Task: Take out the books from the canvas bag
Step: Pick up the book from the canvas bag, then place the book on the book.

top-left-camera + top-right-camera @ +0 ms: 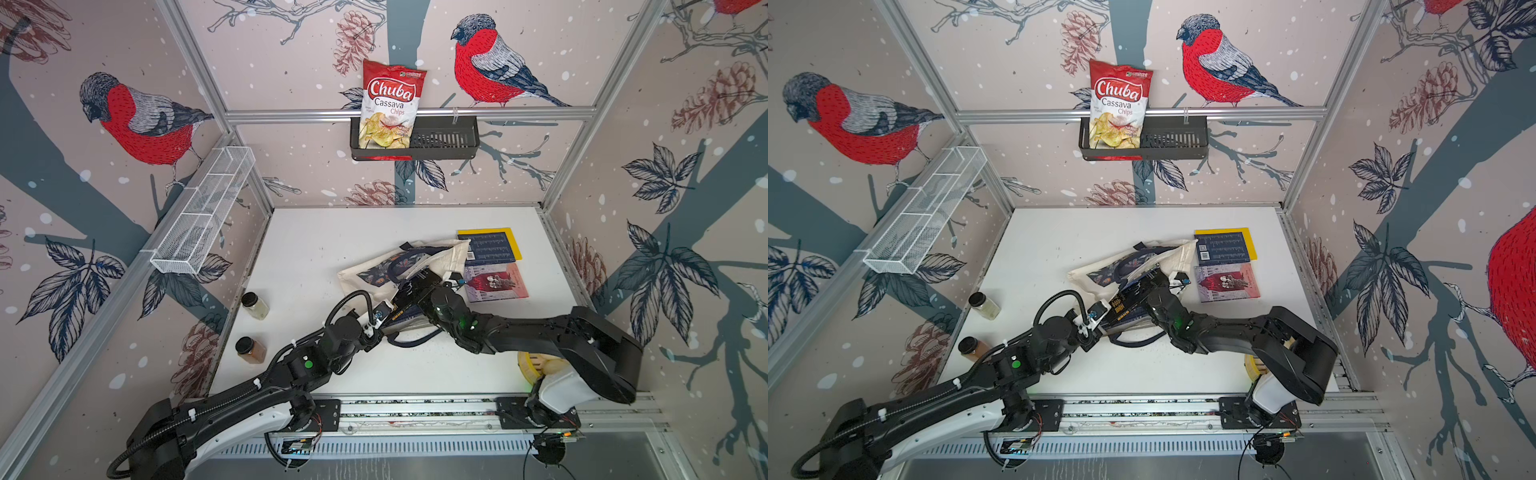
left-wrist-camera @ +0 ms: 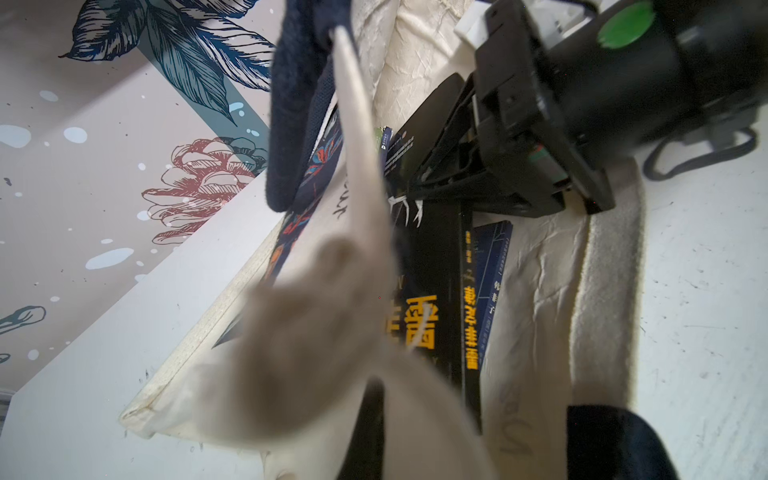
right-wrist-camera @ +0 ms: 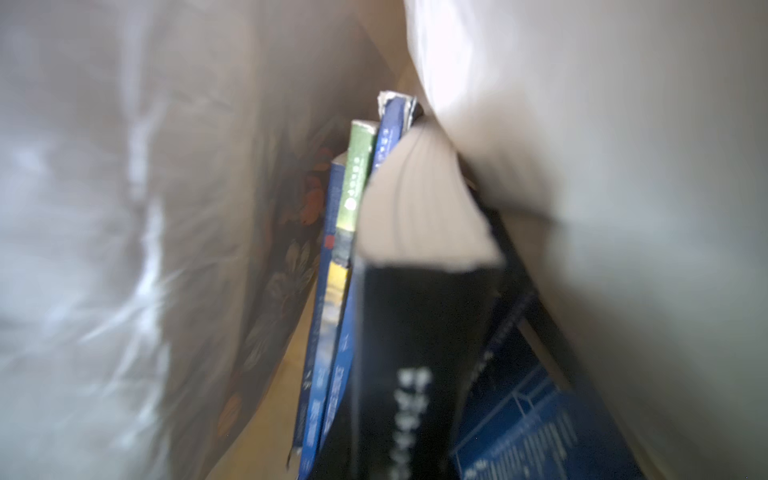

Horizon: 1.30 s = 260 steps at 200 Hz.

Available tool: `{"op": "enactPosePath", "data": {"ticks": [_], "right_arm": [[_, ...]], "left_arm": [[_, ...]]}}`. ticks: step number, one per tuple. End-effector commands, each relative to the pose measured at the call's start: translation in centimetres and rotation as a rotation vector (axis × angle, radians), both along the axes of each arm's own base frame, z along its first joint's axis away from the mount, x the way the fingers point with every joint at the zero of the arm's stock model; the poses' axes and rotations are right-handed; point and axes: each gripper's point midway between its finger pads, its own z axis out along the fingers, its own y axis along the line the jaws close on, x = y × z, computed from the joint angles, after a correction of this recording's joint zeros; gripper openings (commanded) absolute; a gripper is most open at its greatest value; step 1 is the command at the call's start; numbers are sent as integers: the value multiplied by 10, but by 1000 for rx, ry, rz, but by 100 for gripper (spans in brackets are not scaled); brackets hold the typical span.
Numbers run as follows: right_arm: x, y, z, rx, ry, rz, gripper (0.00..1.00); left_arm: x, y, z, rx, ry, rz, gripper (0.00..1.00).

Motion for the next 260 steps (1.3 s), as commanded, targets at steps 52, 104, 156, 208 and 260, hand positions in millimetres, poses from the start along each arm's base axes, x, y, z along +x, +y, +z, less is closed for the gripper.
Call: {"op": "enactPosePath", "data": {"ticks": [52,104,156,208,260], "right_arm": [[-20,-41,90,-22,-206,-11,0],[-19,-90,185,-73,-468,-113,0],[6,-172,231,-70,-575,-286,0],[57,-250,221,-57,-530,-412,0],[110,-279,192,7,-453,-384,0]], "left_arm": [[13,5,30,-70,-92,79,0],[14,8,27,-64,-97,92,0],[14,7,24,-53,-91,84,0],[12,3,21,-46,-79,61,0],[8,-1,24,-65,-80,31,0]]}}
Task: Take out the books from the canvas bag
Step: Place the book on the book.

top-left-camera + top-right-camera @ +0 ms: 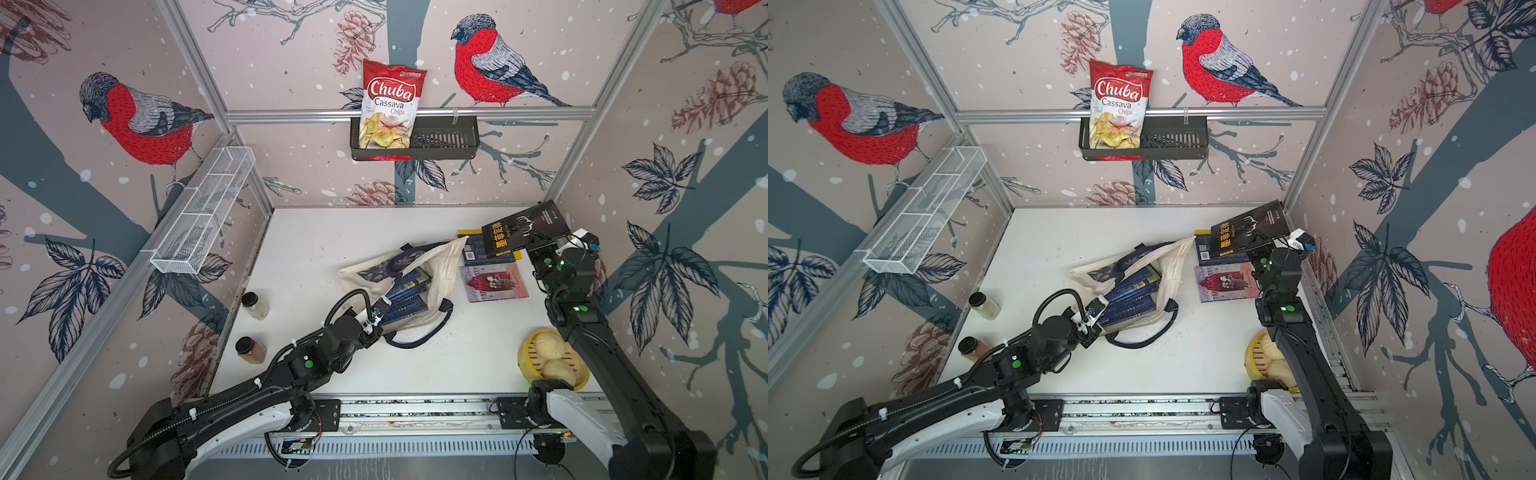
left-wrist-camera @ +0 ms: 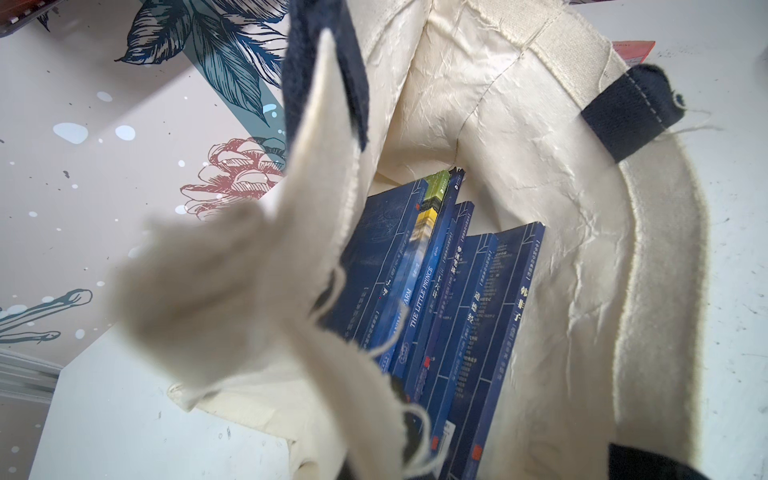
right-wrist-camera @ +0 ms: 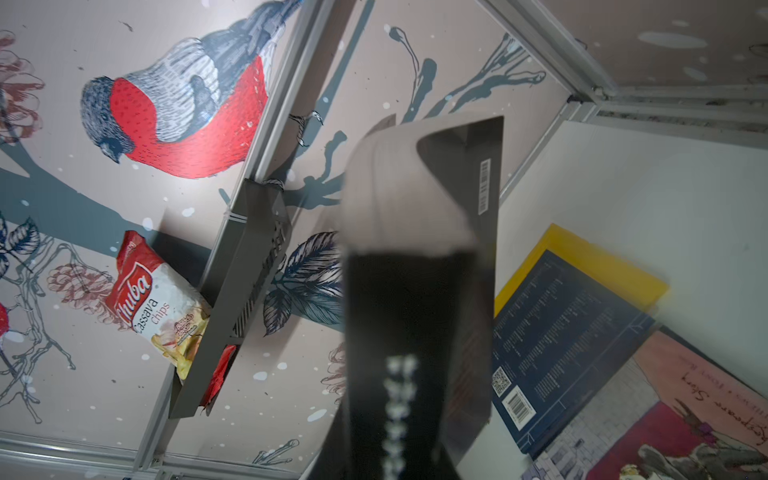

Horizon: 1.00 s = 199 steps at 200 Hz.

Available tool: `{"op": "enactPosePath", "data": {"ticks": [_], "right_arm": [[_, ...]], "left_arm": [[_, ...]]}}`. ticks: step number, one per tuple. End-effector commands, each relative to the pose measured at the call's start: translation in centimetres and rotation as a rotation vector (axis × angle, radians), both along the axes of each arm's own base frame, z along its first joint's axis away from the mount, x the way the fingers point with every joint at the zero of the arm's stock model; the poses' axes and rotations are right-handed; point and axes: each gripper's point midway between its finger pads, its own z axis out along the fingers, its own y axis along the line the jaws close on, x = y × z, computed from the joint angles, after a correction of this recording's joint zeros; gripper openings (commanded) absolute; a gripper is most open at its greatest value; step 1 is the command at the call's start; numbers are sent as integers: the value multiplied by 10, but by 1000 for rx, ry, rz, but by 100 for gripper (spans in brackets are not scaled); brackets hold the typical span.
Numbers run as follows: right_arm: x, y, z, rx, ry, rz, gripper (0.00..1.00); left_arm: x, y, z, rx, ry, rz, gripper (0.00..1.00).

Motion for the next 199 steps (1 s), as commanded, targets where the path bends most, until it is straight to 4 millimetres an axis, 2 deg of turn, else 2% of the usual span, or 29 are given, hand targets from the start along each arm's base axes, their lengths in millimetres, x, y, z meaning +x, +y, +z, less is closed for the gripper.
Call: {"op": "enactPosePath", "data": {"ticks": [1,30,40,47,61,85,120,148,164,199], "right_arm": [[14,18,29,52,-120,136,0],[43,11,6,88,-79,126,0],[54,13,5,92,-97,135,0],[66,14,-9,103,-61,139,0],[83,19,-19,133,-39,173,0],[101,13,-42,133,-3,121,0],[115,15,-64,148,-10,92,0],[129,15,-99,163,43,92,0],[129,12,-113,206,38,77,0],[130,6,-139,185,99,32,0]], "left_arm": [[0,-9,17,-58,-43,-38,0],[-2,-11,18,-64,-45,-52,0],[-2,-12,18,-63,-43,-56,0],[-2,-12,17,-62,-43,-57,0],[-3,-12,16,-62,-40,-61,0],[-3,-13,17,-62,-42,-64,0],[-3,-14,15,-58,-40,-69,0],[-3,-14,14,-55,-37,-72,0],[-3,-14,15,-55,-38,-71,0],[-4,-15,13,-51,-34,-77,0]]}}
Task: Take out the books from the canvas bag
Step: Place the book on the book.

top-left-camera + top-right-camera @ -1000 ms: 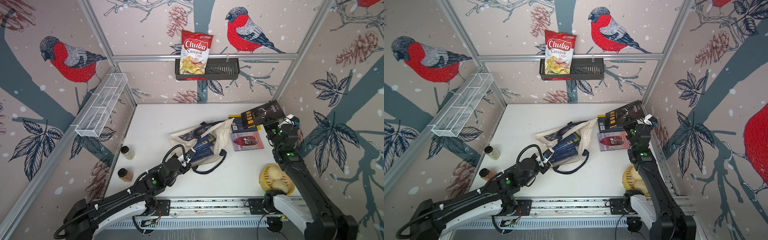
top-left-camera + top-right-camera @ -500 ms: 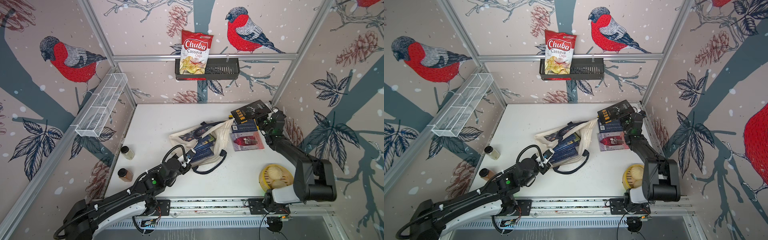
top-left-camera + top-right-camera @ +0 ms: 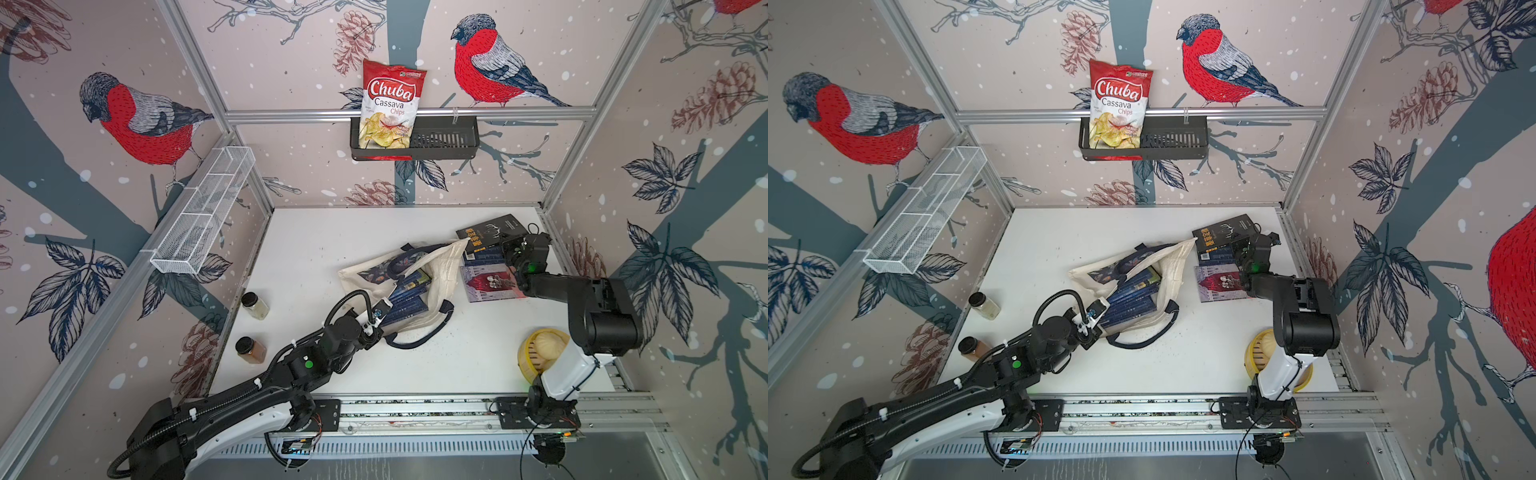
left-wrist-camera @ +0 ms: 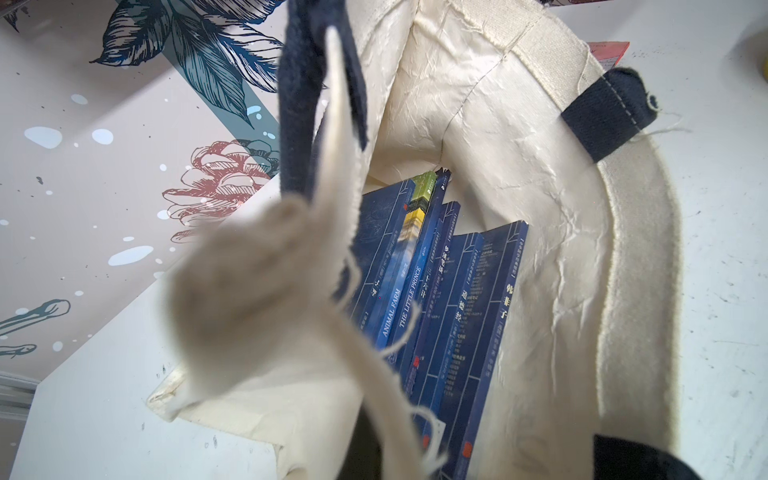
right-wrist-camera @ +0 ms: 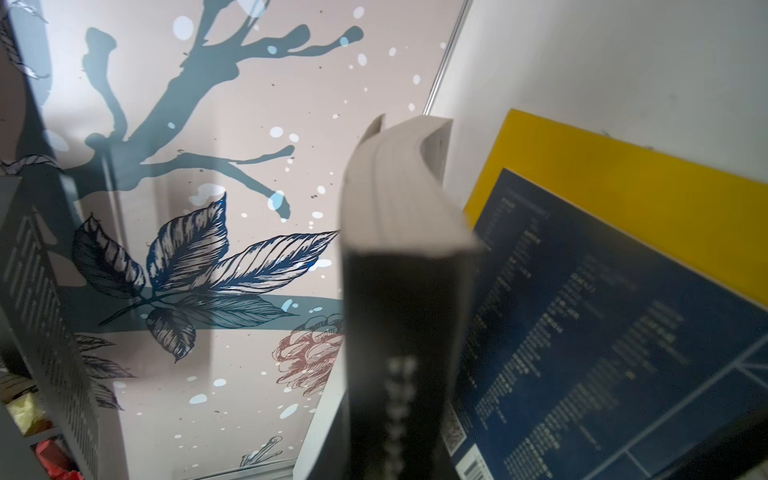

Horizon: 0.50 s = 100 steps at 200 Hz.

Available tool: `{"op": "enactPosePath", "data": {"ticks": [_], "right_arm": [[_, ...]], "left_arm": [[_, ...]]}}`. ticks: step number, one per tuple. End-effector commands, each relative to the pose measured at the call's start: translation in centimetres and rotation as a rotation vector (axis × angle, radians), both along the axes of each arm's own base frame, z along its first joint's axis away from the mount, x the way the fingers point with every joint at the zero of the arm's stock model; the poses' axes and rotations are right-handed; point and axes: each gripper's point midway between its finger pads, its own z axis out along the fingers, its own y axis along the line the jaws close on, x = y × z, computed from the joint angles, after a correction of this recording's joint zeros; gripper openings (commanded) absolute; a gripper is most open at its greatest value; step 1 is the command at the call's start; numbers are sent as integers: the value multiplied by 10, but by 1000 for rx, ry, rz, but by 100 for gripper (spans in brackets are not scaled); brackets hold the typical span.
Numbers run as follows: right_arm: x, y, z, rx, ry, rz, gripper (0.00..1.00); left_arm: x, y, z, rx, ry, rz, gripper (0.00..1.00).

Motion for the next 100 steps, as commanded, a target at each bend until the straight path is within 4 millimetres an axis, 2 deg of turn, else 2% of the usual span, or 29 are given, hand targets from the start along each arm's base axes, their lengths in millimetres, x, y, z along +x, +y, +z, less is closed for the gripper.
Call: {"op": "enactPosePath", "data": {"ticks": [1,58,83,100], "right_arm": [[6,-6,19,5,-97,-43,0],[-2,-1,-35,7,50,-57,18],[-8,-5,-45,18,80,-85,27],[-13,-10,-48,10,104,-110,27]], "left_arm": [[1,-9,18,-54,-52,-29,0],[1,-10,19,-56,-50,-36,0],[1,-10,19,-55,-50,-36,0],[0,-10,19,-57,-50,-40,0]]}}
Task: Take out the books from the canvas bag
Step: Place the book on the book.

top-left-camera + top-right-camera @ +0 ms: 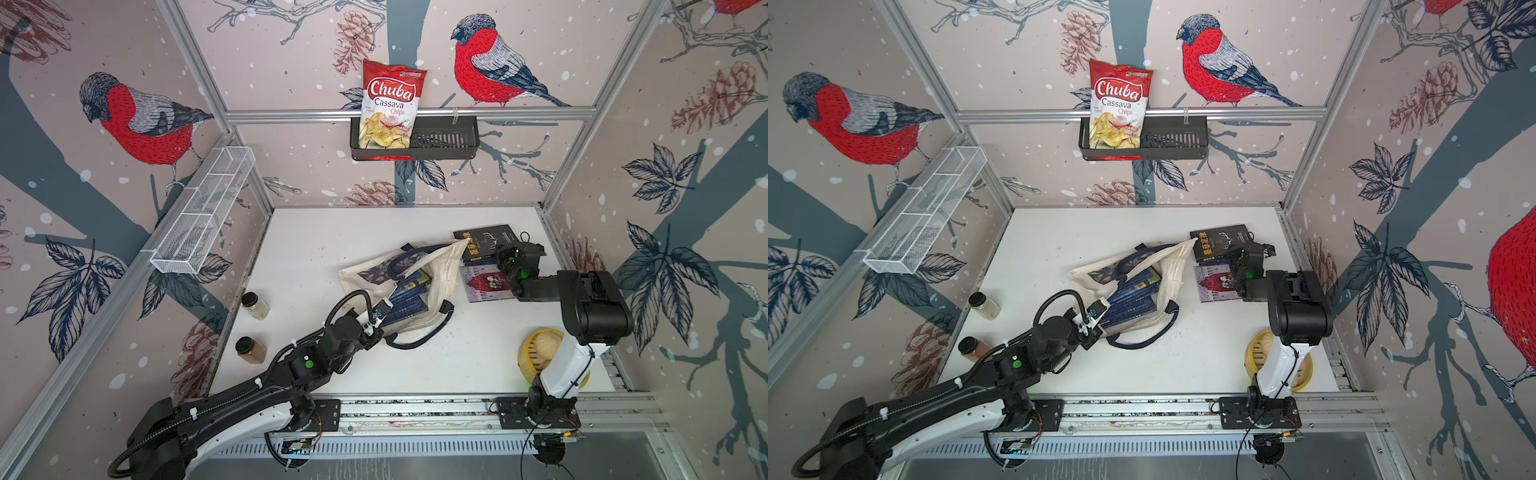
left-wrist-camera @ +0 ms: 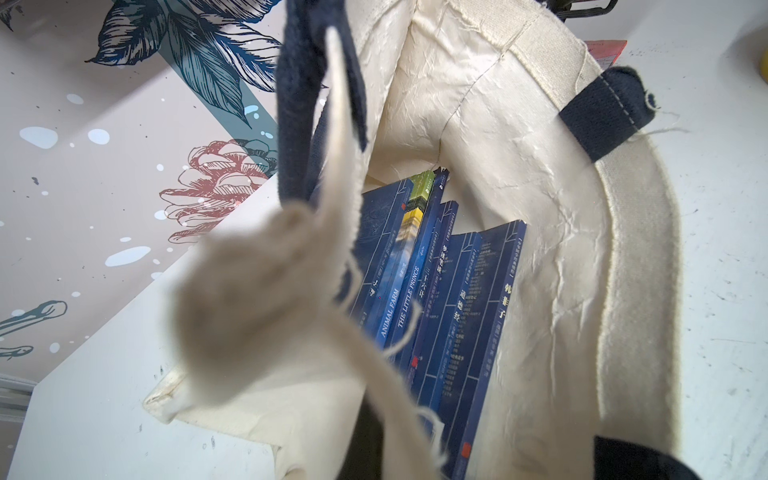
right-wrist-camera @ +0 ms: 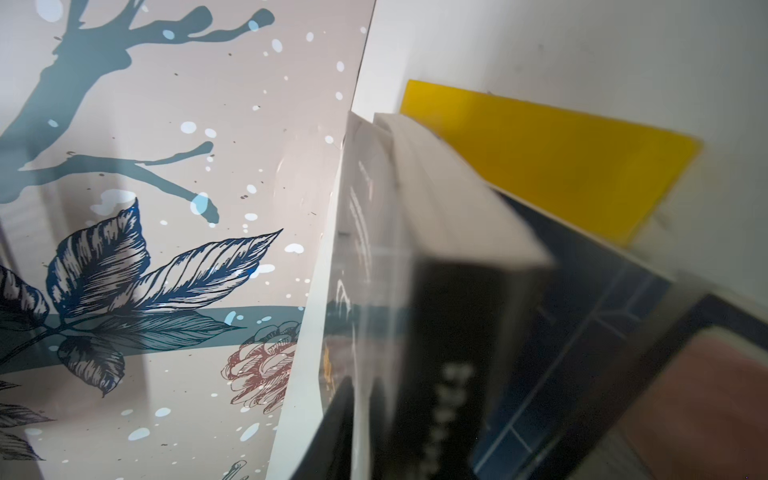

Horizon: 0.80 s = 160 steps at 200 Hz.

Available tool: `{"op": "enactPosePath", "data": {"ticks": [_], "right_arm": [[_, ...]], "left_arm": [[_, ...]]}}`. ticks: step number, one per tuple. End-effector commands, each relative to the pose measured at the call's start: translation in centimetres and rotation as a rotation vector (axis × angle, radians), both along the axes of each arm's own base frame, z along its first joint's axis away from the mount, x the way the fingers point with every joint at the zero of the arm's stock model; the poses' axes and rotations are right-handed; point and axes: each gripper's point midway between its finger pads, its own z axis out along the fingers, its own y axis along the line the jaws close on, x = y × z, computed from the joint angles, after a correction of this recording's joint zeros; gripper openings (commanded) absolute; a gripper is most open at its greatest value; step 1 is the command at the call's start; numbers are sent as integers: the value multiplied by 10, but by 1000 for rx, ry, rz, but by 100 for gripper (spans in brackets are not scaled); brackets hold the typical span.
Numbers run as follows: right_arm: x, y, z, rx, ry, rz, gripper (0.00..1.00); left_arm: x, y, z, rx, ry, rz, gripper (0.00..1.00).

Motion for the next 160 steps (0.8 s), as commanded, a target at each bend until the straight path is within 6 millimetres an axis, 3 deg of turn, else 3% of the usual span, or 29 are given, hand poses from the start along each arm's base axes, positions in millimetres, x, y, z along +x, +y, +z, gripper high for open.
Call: {"op": "enactPosePath", "data": {"ticks": [1,53,85,130,147,160], "right_arm": [[-1,-9,4,-5,-7,-53,27],[-15,-23,-10,10,50,-105,41],[-30,-30,-5,10,74,-141,49],[-61,-35,33,-52,64,-182,58],[-76,-29,48,-83,55,-177,60],[-85,-13,67,-101,2,-117,60]], "left_arm": [[0,-10,20,-58,-53,-36,0],[0,-10,20,-61,-50,-39,0],[0,-10,20,-60,-50,-40,0],[3,-7,16,-25,-51,-18,0],[5,-6,14,-8,-41,-10,0],[4,-7,15,-12,-44,-14,0]]}}
